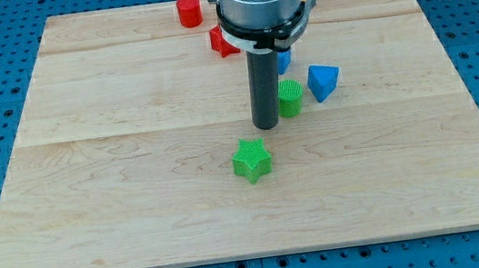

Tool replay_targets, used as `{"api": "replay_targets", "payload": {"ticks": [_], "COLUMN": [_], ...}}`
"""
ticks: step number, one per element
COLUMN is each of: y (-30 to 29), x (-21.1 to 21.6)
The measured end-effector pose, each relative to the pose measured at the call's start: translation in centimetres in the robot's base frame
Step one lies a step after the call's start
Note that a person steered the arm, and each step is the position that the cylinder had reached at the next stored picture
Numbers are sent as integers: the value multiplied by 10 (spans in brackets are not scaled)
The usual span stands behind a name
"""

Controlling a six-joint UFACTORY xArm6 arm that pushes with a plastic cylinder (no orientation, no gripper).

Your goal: Move the green circle to the bottom of the blue cube

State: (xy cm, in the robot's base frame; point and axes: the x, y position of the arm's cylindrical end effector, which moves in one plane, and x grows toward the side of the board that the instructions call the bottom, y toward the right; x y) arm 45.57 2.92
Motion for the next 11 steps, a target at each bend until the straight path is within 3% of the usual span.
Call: {"api": "replay_targets", "payload": {"ticks": [1,5,11], "y": [36,88,37], "x": [-1,-6,-14]}}
